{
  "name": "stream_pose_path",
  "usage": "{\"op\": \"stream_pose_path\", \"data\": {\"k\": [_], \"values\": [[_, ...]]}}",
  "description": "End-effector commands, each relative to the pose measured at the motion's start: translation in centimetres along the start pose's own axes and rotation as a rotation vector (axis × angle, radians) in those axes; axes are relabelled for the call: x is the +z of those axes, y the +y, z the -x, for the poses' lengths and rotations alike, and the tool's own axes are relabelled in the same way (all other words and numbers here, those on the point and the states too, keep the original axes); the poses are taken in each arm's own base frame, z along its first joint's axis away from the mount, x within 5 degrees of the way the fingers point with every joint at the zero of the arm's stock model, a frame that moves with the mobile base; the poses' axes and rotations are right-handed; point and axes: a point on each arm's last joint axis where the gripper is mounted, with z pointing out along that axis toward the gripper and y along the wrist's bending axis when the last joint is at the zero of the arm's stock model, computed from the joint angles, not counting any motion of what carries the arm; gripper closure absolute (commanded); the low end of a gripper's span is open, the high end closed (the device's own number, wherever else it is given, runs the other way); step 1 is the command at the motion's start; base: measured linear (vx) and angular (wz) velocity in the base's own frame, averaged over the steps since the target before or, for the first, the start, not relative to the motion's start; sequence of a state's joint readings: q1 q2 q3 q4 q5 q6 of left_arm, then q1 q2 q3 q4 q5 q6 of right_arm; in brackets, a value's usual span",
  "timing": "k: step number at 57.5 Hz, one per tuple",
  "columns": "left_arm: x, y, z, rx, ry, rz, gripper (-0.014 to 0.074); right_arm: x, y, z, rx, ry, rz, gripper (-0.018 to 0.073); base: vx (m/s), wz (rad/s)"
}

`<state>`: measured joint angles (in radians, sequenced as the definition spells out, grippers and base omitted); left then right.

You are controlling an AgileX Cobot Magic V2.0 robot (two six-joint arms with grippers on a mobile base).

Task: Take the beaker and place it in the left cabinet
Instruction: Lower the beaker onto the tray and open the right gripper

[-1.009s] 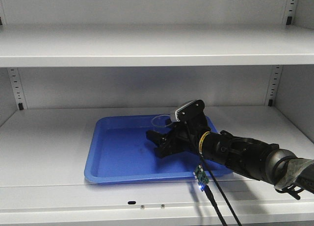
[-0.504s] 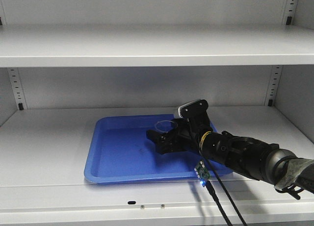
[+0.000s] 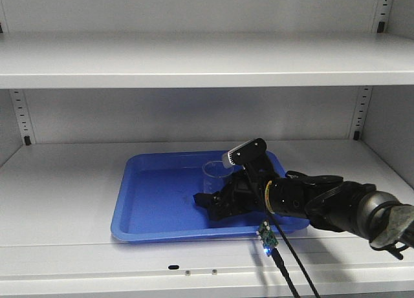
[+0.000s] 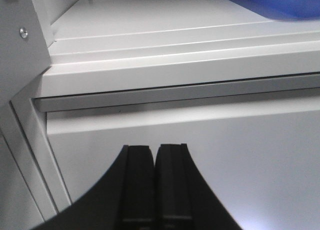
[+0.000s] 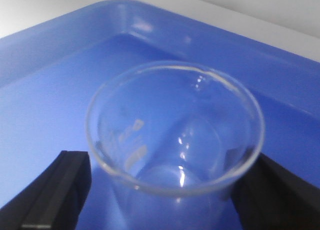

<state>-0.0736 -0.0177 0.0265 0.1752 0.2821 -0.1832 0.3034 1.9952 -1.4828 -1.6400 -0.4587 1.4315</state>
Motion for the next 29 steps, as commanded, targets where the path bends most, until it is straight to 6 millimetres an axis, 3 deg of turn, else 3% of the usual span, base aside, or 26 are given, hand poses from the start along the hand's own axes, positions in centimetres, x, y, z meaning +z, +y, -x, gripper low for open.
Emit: {"op": "stream_pose_path", "data": {"k": [1,29], "values": [[-0.2,-0.1,1.2,-0.006,-0.103,-0.016,0.0593,-3.0,0.5,4.0,-0.053,-0.057,-0.010,-0.0032,0.00,0.00],[-0.2,-0.1,1.2,-0.006,-0.103,-0.016,0.0593,-5.3,0.8,6.2,0.019,-0.104,-0.040,-0.0032,0.00,0.00]]}}
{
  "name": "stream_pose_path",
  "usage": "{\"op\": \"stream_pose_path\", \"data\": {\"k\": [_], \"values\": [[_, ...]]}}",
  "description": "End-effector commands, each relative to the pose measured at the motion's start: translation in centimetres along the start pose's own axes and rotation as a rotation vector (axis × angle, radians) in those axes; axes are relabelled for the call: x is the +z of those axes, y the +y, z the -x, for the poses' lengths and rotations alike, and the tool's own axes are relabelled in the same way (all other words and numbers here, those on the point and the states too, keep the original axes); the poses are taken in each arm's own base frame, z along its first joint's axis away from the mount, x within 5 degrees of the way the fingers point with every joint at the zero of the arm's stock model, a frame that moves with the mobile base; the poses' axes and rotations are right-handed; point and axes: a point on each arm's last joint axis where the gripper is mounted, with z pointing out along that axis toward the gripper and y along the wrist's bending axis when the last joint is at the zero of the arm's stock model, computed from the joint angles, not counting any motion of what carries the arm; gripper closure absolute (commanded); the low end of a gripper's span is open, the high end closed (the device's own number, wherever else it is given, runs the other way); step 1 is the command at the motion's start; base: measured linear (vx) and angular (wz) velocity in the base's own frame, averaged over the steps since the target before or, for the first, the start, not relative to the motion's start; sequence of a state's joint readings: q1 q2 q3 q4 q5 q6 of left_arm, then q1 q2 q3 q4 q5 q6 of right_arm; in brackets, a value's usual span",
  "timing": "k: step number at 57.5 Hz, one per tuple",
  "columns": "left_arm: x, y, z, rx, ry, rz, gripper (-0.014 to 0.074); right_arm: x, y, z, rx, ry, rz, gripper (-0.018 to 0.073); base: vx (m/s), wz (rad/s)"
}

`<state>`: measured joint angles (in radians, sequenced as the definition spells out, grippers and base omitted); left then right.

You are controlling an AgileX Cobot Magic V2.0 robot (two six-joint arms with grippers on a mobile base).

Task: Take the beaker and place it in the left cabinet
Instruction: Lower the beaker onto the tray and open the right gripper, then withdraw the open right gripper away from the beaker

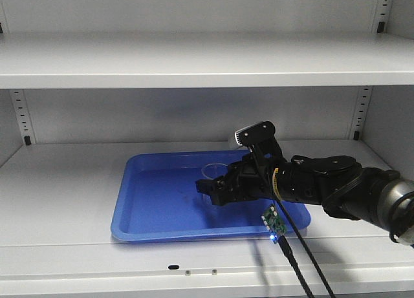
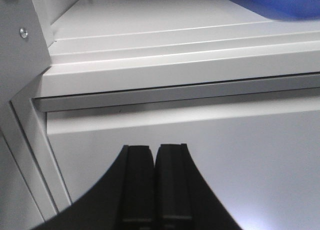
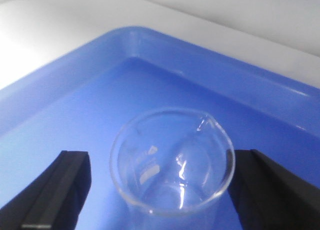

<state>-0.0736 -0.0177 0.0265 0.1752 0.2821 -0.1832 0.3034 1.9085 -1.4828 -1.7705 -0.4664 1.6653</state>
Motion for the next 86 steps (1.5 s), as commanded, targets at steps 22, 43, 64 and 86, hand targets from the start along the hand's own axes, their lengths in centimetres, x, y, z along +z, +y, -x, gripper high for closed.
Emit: {"op": "stream_pose_path", "data": {"k": [22,43,64,86], "values": [[-0.2,-0.1,1.2,-0.006,-0.103,-0.016,0.0593,-5.6,1.5,6.2,-0.057,-0.161,-0.040,0.0006,0.00,0.00],[-0.2,-0.1,1.2,-0.006,-0.103,-0.016,0.0593,-10.8,3.9,4.2,0.029,-0.147,-0.086,0.0575,0.00,0.00],[-0.2,-0.1,1.2,-0.006,-0.103,-0.016,0.0593,-18.7,7.7,0.4,0.029,-0.173,-0.154,0.0568,0.00,0.00],[-0.2,-0.1,1.2,-0.006,-0.103,-0.016,0.0593,-20.7,8.8,-0.5,0.019,-0.196,-0.156,0.0568,0.00,0.00]]}}
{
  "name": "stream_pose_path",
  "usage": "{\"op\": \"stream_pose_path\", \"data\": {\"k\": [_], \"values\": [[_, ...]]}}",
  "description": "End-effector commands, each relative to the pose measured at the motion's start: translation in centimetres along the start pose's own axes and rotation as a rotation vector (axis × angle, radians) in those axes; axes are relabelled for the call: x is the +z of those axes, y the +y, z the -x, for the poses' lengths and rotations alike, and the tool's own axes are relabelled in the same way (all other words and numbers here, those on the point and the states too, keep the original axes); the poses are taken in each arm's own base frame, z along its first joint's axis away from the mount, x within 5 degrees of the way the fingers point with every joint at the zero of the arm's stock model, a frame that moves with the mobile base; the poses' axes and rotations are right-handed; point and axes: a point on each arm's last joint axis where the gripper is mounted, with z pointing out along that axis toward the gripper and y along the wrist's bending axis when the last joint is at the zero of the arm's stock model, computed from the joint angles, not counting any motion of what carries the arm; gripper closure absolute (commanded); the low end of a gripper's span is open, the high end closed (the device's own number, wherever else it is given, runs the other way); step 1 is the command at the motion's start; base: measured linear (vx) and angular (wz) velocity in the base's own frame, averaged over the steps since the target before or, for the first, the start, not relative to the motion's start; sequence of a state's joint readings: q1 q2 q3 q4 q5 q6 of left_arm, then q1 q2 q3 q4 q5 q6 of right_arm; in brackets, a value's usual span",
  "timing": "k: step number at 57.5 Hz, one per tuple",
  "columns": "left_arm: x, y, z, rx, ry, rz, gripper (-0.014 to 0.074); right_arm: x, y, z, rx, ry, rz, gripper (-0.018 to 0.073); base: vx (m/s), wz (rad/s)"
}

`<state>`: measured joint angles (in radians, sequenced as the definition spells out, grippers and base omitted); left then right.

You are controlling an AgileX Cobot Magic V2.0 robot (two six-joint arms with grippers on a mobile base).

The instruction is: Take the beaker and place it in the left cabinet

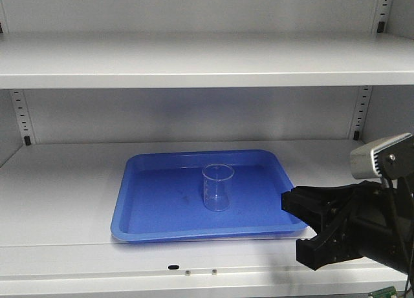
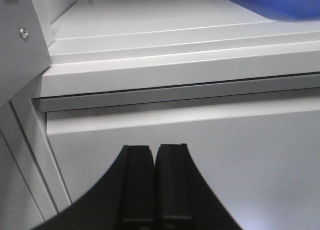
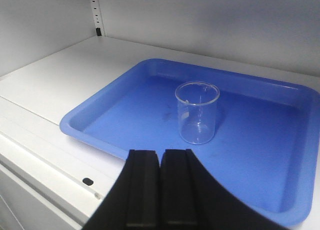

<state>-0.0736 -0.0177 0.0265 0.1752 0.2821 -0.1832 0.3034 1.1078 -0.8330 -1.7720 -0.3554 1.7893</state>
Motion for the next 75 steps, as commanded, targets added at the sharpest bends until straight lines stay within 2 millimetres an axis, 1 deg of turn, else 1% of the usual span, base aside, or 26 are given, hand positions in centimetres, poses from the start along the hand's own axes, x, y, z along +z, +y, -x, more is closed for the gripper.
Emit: {"op": "stream_pose_path", "data": {"k": [1,14,17,18,21,23,29,30,31,32,33,34,35,36,38,41,43,47,54,61,70,75], "values": [[-0.2,-0.1,1.2,-0.006,-0.103,-0.016,0.0593,-0.8,-0.1,1.3,-0.044,-0.044,-0.030,0.0568,0.00,0.00],[-0.2,-0.1,1.2,-0.006,-0.103,-0.016,0.0593,-0.7,-0.1,1.3,-0.048,-0.046,-0.036,0.0568,0.00,0.00],[-0.2,-0.1,1.2,-0.006,-0.103,-0.016,0.0593,-0.7,-0.3,1.3,-0.018,-0.055,-0.050,0.0568,0.00,0.00],[-0.2,-0.1,1.2,-0.006,-0.103,-0.016,0.0593,-0.7,-0.5,1.6,0.012,-0.083,-0.080,0.0568,0.00,0.00],[-0.2,-0.1,1.2,-0.006,-0.103,-0.016,0.0593,-0.9,-0.9,2.0,0.024,-0.123,-0.119,0.0568,0.00,0.00],[-0.2,-0.1,1.2,-0.006,-0.103,-0.016,0.0593,-1.1,-1.1,2.3,-0.003,-0.148,-0.150,0.0568,0.00,0.00],[-0.2,-0.1,1.2,-0.006,-0.103,-0.016,0.0593,-2.2,-1.5,3.0,-0.016,-0.211,-0.254,0.0568,0.00,0.00],[-0.2,-0.1,1.2,-0.006,-0.103,-0.016,0.0593,-2.3,-1.6,3.1,0.016,-0.215,-0.270,0.0568,0.00,0.00],[-0.2,-0.1,1.2,-0.006,-0.103,-0.016,0.0593,-2.6,-1.6,3.0,-0.018,-0.197,-0.301,0.0568,0.00,0.00],[-0.2,-0.1,1.2,-0.006,-0.103,-0.016,0.0593,-2.8,-1.7,3.0,0.008,-0.189,-0.318,0.0568,0.00,0.00],[-0.2,-0.1,1.2,-0.006,-0.103,-0.016,0.0593,-3.2,-1.7,2.8,-0.026,-0.157,-0.347,0.0568,0.00,0.00],[-0.2,-0.1,1.2,-0.006,-0.103,-0.016,0.0593,-3.4,-1.7,2.7,-0.005,-0.139,-0.360,0.0568,0.00,0.00],[-0.2,-0.1,1.2,-0.006,-0.103,-0.016,0.0593,-3.8,-1.6,2.4,-0.039,-0.099,-0.383,0.0568,0.00,0.00],[-0.2,-0.1,1.2,-0.006,-0.103,-0.016,0.0593,-4.1,-1.6,2.3,0.001,-0.081,-0.388,0.0568,0.00,0.00],[-0.2,-0.1,1.2,-0.006,-0.103,-0.016,0.0593,-4.9,-1.5,1.9,-0.046,-0.014,-0.409,0.0568,0.00,0.00],[-0.2,-0.1,1.2,-0.006,-0.103,-0.016,0.0593,-6.0,-1.3,1.4,-0.055,0.063,-0.421,0.0568,0.00,0.00],[-0.2,-0.1,1.2,-0.006,-0.103,-0.016,0.0593,-6.7,-1.1,1.2,-0.069,0.091,-0.419,0.0568,0.00,0.00],[-0.2,-0.1,1.2,-0.006,-0.103,-0.016,0.0593,-8.0,-0.6,0.9,-0.095,0.074,-0.413,0.0568,0.00,0.00],[-0.2,-0.1,1.2,-0.006,-0.103,-0.016,0.0593,-9.1,0.0,-0.5,-0.094,-0.028,-0.387,0.0568,0.00,0.00],[-0.2,-0.1,1.2,-0.006,-0.103,-0.016,0.0593,-9.1,0.3,-2.6,-0.079,-0.106,-0.348,0.0568,0.00,0.00],[-0.2,-0.1,1.2,-0.006,-0.103,-0.016,0.0593,-9.7,0.6,-6.7,-0.025,-0.129,-0.320,0.0568,0.00,0.00],[-0.2,-0.1,1.2,-0.006,-0.103,-0.016,0.0593,-10.4,0.2,-9.6,0.051,-0.119,-0.362,0.0568,0.00,0.00]]}}
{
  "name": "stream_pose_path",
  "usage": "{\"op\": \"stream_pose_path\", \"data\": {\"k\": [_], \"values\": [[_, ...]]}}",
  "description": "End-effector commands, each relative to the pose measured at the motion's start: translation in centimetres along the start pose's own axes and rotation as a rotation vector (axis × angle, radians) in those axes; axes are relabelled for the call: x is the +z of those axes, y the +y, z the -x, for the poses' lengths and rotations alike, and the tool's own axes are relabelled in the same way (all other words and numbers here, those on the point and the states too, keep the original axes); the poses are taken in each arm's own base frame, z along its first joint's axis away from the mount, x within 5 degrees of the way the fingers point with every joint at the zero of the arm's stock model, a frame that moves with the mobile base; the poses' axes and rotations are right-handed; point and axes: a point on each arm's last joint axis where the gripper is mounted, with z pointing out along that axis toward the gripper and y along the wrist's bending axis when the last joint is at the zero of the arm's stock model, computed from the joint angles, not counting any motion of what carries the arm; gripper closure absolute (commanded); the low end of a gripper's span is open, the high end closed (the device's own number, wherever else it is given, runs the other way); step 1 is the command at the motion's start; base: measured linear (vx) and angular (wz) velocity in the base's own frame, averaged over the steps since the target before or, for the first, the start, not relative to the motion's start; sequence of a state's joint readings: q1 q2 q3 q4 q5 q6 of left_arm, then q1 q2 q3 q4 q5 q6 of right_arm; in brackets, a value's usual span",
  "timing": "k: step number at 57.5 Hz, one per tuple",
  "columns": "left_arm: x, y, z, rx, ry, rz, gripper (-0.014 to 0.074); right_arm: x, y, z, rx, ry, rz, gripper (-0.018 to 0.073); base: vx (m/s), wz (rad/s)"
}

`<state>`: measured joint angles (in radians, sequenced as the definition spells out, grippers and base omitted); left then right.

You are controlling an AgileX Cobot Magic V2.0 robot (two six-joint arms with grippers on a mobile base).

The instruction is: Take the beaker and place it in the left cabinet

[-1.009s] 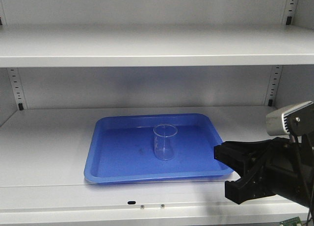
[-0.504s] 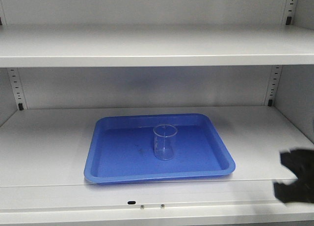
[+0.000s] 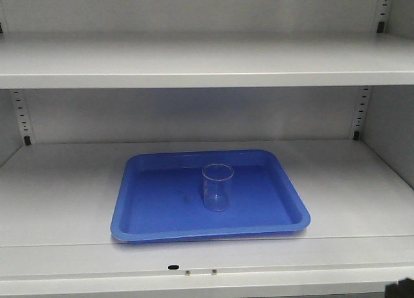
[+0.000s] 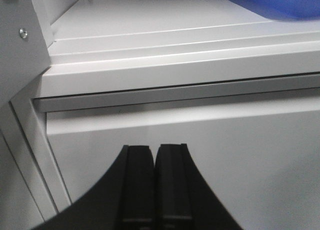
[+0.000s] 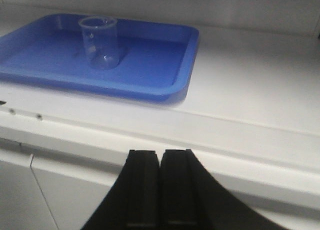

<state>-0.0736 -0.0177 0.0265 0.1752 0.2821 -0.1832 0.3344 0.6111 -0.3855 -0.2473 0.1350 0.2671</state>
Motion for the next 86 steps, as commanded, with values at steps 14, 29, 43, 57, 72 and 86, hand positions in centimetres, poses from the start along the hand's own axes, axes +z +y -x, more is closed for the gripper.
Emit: {"op": "stream_pose_path", "data": {"k": [14,29,43,57,72,86], "values": [[-0.2,-0.1,1.2,-0.006,-0.103,-0.016,0.0593,-3.6,-2.1,-5.7,0.186,-0.218,-0.211,0.0568,0.00,0.00],[-0.2,-0.1,1.2,-0.006,-0.103,-0.016,0.0593,-5.4,-2.0,-9.5,0.132,-0.371,-0.290,0.0568,0.00,0.00],[-0.2,-0.1,1.2,-0.006,-0.104,-0.016,0.0593,-5.4,-2.0,-9.4,0.056,-0.352,-0.302,0.0568,0.00,0.00],[-0.2,-0.1,1.2,-0.006,-0.104,-0.016,0.0593,-5.3,-2.0,-9.5,0.065,-0.343,-0.302,0.0568,0.00,0.00],[-0.2,-0.1,1.2,-0.006,-0.104,-0.016,0.0593,-5.3,-2.0,-9.5,0.065,-0.343,-0.302,0.0568,0.00,0.00],[-0.2,-0.1,1.2,-0.006,-0.104,-0.016,0.0593,-5.3,-2.0,-9.5,0.065,-0.343,-0.302,0.0568,0.00,0.00]]}}
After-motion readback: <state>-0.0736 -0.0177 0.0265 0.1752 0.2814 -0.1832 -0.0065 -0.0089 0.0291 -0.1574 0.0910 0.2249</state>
